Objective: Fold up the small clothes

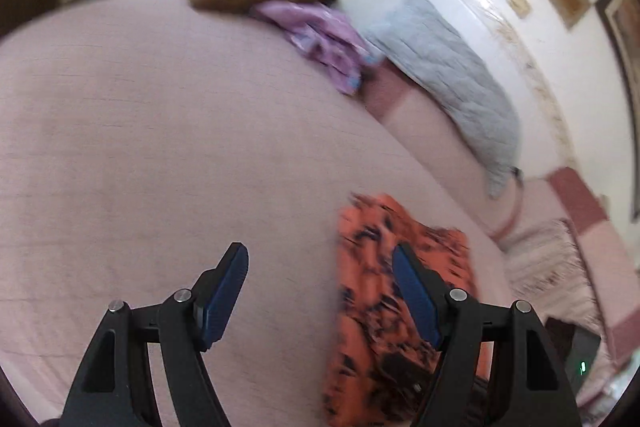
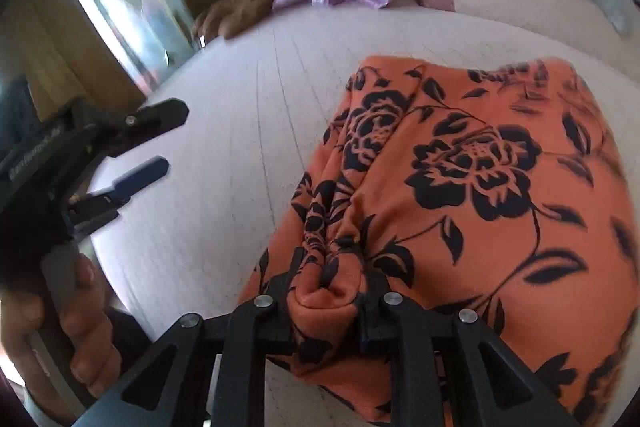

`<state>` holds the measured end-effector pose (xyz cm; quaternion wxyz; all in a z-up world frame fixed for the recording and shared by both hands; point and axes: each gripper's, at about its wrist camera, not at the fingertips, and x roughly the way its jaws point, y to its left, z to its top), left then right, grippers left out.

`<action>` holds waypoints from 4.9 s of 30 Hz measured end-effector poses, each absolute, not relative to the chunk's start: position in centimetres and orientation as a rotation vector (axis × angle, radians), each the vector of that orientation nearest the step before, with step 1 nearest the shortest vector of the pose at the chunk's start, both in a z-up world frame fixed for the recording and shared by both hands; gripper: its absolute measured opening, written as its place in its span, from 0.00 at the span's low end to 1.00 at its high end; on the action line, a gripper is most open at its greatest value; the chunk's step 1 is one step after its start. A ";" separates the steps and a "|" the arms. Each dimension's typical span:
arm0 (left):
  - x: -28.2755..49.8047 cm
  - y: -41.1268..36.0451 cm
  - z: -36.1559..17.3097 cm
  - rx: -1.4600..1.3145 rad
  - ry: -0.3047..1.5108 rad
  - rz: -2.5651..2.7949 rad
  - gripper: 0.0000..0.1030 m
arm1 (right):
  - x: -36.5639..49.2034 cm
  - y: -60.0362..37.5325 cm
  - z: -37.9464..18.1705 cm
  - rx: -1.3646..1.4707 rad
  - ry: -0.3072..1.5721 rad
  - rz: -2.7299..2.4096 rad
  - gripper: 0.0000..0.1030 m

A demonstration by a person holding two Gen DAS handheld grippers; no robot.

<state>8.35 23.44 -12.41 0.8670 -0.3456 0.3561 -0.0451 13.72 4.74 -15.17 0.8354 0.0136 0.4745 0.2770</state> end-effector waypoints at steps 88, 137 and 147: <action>9.8 9.7 -13.4 -0.153 1.022 -0.148 0.51 | 15.5 -14.9 -19.1 0.736 1.168 0.497 0.33; 8.8 17.1 -13.1 -0.584 0.955 -0.251 0.60 | 19.0 -14.2 -11.9 0.477 0.968 0.429 0.48; 9.1 19.5 -13.2 -0.687 1.065 -0.246 0.37 | 15.0 -10.6 -13.9 0.428 1.059 0.609 0.65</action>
